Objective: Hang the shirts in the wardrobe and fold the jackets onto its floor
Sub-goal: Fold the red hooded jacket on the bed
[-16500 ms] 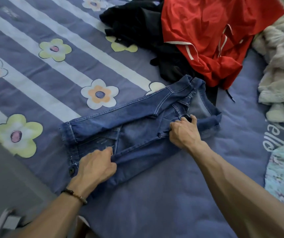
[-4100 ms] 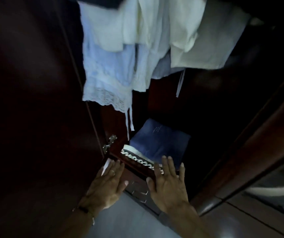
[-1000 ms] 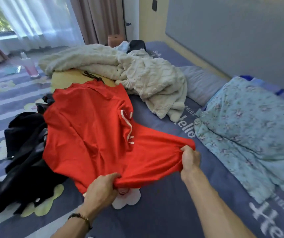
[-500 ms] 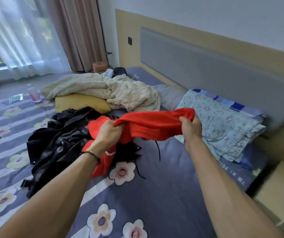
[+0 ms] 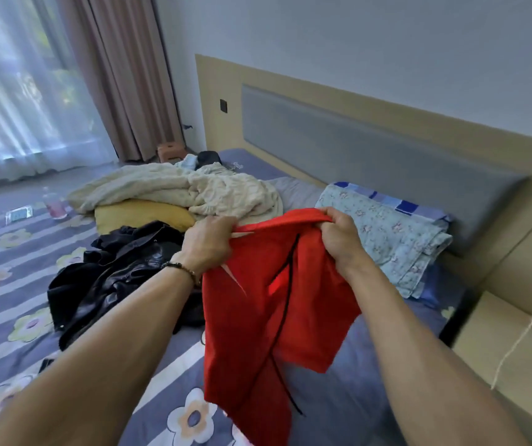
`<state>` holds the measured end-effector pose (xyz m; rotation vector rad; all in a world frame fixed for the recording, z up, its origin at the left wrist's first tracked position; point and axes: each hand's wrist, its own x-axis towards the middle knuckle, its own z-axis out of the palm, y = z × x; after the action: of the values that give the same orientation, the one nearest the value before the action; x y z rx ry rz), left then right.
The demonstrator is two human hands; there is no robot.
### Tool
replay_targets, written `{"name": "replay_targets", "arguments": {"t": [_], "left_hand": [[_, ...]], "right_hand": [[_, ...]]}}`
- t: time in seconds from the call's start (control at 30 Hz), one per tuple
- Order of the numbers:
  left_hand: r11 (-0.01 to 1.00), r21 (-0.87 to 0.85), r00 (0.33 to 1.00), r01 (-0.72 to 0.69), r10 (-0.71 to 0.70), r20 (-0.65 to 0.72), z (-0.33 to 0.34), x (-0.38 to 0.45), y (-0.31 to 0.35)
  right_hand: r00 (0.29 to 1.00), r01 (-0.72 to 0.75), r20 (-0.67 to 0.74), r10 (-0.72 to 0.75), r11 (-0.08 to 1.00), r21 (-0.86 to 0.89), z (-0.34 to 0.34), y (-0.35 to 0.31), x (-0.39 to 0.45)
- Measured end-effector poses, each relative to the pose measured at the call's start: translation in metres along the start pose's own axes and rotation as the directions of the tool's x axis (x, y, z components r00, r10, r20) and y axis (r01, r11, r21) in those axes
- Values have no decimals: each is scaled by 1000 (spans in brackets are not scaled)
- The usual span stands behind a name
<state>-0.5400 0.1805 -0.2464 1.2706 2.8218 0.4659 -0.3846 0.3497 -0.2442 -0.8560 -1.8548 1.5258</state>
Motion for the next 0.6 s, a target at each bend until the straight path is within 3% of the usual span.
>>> {"name": "replay_targets", "arguments": {"t": [0.1, 0.2, 0.33, 0.43, 0.53, 0.6], "left_hand": [[987, 51, 985, 151, -146, -88, 15, -12, -13], [951, -148, 960, 273, -280, -26, 19, -9, -19], [857, -501, 993, 120, -113, 45, 2, 1, -4], [814, -581, 995, -15, -46, -90, -19, 7, 10], [937, -320, 964, -140, 56, -259, -34, 13, 1], [988, -43, 968, -146, 134, -213, -35, 12, -10]], "right_hand": [[990, 14, -139, -6, 998, 61, -22, -13, 6], [970, -17, -244, 17, 1000, 4, -40, -9, 5], [954, -108, -299, 19, 953, -283, -51, 5, -3], [940, -133, -339, 24, 944, -303, -53, 12, -10], [902, -159, -431, -14, 918, -363, -66, 10, -15], [926, -99, -367, -89, 880, -464, -74, 2, -17]]}}
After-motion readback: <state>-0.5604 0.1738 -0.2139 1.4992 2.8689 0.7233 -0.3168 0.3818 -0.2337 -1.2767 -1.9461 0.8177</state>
